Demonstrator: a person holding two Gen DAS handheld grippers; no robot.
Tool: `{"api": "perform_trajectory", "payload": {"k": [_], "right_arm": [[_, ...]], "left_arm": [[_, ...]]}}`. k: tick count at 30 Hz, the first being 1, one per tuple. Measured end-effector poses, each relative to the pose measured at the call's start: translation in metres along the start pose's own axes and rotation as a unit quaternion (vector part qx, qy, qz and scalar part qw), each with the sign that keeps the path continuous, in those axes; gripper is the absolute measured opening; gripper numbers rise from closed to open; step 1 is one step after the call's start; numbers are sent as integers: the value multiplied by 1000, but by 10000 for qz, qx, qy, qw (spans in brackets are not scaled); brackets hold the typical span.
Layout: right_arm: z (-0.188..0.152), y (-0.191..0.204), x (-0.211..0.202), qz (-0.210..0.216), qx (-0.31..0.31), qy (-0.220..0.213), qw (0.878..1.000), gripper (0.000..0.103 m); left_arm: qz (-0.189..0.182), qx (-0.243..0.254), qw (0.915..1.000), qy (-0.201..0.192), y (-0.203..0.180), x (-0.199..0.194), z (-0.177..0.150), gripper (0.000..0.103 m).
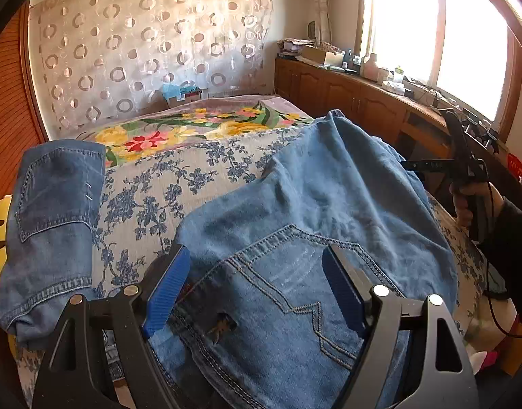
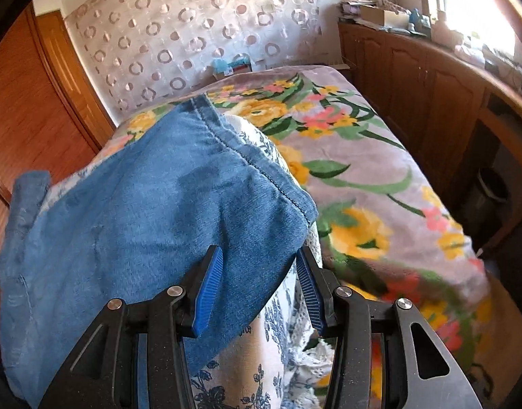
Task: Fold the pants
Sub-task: 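Lift the jeans leg hem with the right gripper and fold it over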
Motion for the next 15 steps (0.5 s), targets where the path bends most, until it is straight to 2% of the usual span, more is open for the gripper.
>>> {"api": "perform_trajectory", "payload": {"k": [6, 7, 9, 11, 15], "right_arm": [[1, -7, -3, 211, 320, 81, 9992, 47], [2, -7, -3, 230, 346, 79, 9991, 44], [2, -5, -5, 259, 339, 40, 9991, 27], [4, 1, -9, 143, 185, -82, 9997, 5], [8, 14, -27, 52, -90, -419, 9991, 3]], "left_arm": [[50, -12, 10000, 2, -1, -4, -5, 81], [58, -12, 10000, 1, -1, -5, -6, 81], [70, -21, 10000, 2, -1, -7, -8, 81], [80, -24, 10000, -5, 0, -10, -9, 81], [95, -19, 9999, -33, -1, -15, -12, 81]]}}
Point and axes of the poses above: each gripper's, at about its wrist camera, not at the fingertips, and x roughly the way its jaws point, y to its left, z to its top, the point moved 4 cm from there along x, roughly the way its jaws point, and after that the axes turned 3 degrees about -y, right-handed, at the moved point
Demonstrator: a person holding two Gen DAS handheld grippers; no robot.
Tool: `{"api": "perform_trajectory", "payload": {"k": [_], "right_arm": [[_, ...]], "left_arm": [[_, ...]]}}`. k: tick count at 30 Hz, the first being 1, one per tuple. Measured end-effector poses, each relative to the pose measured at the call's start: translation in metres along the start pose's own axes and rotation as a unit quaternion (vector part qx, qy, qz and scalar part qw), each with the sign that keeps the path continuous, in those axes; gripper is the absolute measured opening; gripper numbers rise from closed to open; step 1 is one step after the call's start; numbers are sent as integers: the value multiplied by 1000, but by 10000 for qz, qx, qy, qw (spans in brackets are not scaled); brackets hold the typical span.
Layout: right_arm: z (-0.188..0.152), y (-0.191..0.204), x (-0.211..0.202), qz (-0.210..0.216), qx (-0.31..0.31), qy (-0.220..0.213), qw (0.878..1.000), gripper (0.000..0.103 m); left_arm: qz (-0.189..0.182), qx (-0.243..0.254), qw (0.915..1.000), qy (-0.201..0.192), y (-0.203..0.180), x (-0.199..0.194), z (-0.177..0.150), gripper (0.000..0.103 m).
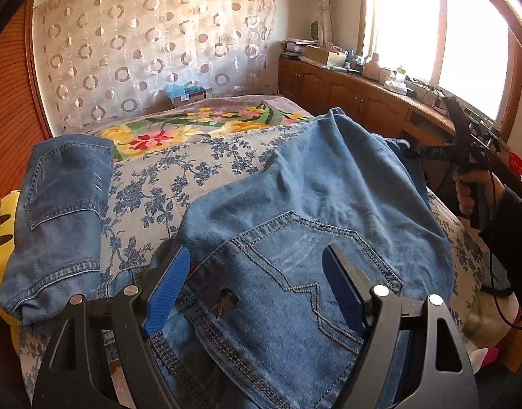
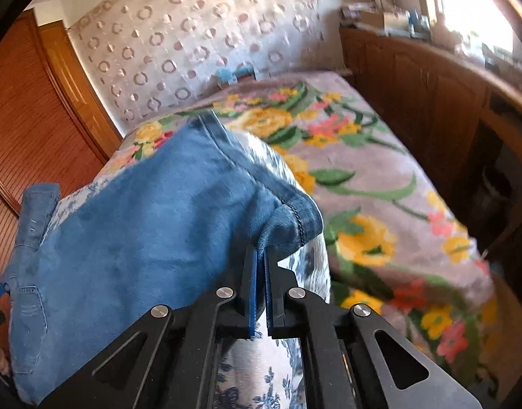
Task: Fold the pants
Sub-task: 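Lift the jeans leg hem with the right gripper and fold it over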
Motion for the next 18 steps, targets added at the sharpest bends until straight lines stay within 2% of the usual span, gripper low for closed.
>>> {"api": "perform_trajectory", "payload": {"k": [5, 11, 14, 18], "right_arm": [[11, 29, -25, 142, -347, -381, 9986, 2], [14, 99, -53, 626, -924, -704, 9913, 1], [7, 144, -66, 987, -1249, -789, 9841, 1], [-14, 211, -92, 1621, -1735, -835, 9678, 1]], "left_arm": [[-5, -7, 10000, -52, 1, -8, -2, 81], [25, -32, 9998, -169, 6, -25, -7, 81], [82, -64, 9996, -250, 12, -38, -11, 81], [205, -182, 9990, -356, 24, -55, -18, 81]]}}
Point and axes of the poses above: each gripper's, at about its wrist camera, not at the fingertips, and x roughly the way its jaws point, y to its left, z to its top, the point moved 4 cm from there along x, roughly the way its jaws point, and after that the axes turned 3 degrees about -y, right-handed, at the moved point
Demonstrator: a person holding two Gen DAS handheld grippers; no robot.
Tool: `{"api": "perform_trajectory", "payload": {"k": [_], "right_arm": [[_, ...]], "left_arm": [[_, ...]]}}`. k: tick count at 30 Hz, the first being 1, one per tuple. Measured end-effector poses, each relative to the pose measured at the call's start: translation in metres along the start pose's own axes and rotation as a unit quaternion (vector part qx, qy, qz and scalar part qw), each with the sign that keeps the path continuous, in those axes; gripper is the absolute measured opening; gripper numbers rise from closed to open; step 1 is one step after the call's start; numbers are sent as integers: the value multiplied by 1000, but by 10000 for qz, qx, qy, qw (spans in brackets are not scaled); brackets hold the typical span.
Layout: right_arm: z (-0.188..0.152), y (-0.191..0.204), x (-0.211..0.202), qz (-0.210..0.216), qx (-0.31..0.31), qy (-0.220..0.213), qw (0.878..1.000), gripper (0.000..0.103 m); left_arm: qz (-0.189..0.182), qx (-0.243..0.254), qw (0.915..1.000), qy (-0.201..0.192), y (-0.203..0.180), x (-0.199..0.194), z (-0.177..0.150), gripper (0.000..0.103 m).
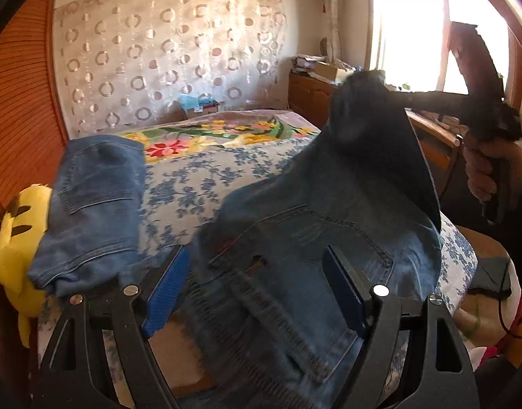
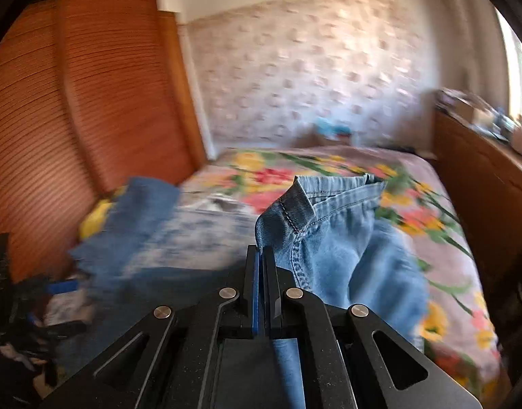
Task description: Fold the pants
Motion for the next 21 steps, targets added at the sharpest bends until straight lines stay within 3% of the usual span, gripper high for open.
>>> {"api": "perform_trajectory", "payload": {"k": [4, 7, 13, 15, 19, 21], "right_arm": [[-11, 72, -1, 758, -313, 123, 9966, 1], [-29, 106, 9, 1071, -449, 370, 9925, 1], [-78, 132, 48, 1130, -748, 1112, 9845, 4], [-87, 133, 57, 1130, -814, 1267, 9821, 9], [-83, 129, 62, 1167, -780, 1229, 9824, 34], [-82, 120, 59, 1070, -751, 1196, 9842, 36]], "left_arm": [[179, -179, 9996, -94, 19, -19, -8, 81], [318, -334, 9989, -122, 37, -30, -15, 81], [529, -505, 9973, -46, 61, -32, -27, 81], [564, -521, 9970, -11, 65, -29, -29, 81], [521, -570, 9970, 20, 67, -23, -30, 81], [487, -561, 9972, 34, 63, -20, -32, 81]]}}
Point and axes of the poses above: each gripper's, at about its wrist camera, not at the fingertips, and x roughly the way its jaws point, y to its left, z to its top, the point moved 4 cm from there along x, roughly the way its jaws point, and after that the axes turned 3 degrees about -y, right-handed, at the moved point
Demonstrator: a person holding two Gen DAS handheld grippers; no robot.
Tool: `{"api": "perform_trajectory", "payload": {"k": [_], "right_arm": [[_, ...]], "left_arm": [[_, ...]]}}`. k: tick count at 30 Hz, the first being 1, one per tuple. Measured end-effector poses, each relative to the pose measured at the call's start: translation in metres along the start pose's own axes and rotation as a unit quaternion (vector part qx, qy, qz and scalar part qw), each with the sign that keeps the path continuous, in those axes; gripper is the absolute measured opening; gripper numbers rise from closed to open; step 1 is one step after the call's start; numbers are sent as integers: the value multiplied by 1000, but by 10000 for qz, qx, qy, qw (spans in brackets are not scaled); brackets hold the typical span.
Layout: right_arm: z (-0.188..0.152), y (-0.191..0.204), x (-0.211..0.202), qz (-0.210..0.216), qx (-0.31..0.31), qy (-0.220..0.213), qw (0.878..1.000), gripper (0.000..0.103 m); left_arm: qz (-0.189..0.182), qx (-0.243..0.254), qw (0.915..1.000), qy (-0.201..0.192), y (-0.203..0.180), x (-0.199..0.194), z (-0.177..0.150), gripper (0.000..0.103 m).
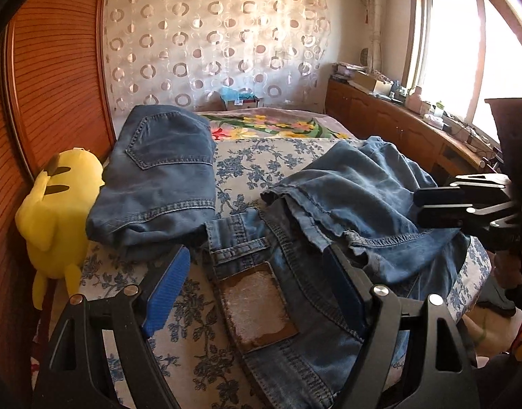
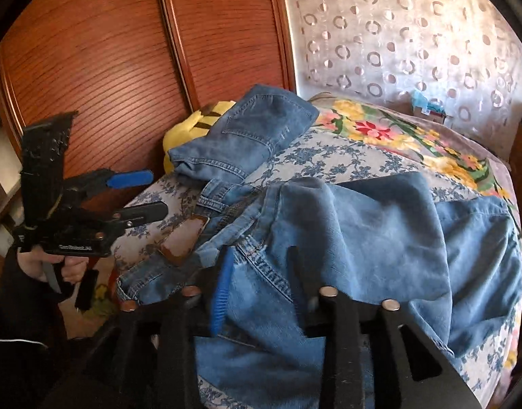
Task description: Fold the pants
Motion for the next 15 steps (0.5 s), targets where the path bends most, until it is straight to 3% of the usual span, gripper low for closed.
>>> {"api": "perform_trajectory", "payload": {"k": [7, 10, 12, 15], "right_arm": [[1, -5, -9, -489, 37, -17, 9988, 36], [-4, -14, -23, -713, 151, -60, 9973, 36], [-9, -22, -27, -898, 237, -85, 9956, 36], [-20, -35, -31, -1199, 351, -59, 9921, 47]], "left_arm": [[-280, 124, 9995, 39, -21, 11, 4, 78], [-546, 247, 9982, 55, -37, 15, 8, 69], [-702, 350, 9969, 111, -48, 19, 9, 58], [-827, 511, 9949, 278, -62, 32, 7, 48]]}}
Point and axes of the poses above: each gripper's, at about its wrist camera, not at the fingertips, and x roughly the way its jaws point, y to its left, z to its top, the point moved 4 cm from there along x, roughly the way its jaws point, and after that the axes turned 3 degrees about -y, right-handed, at the moved point
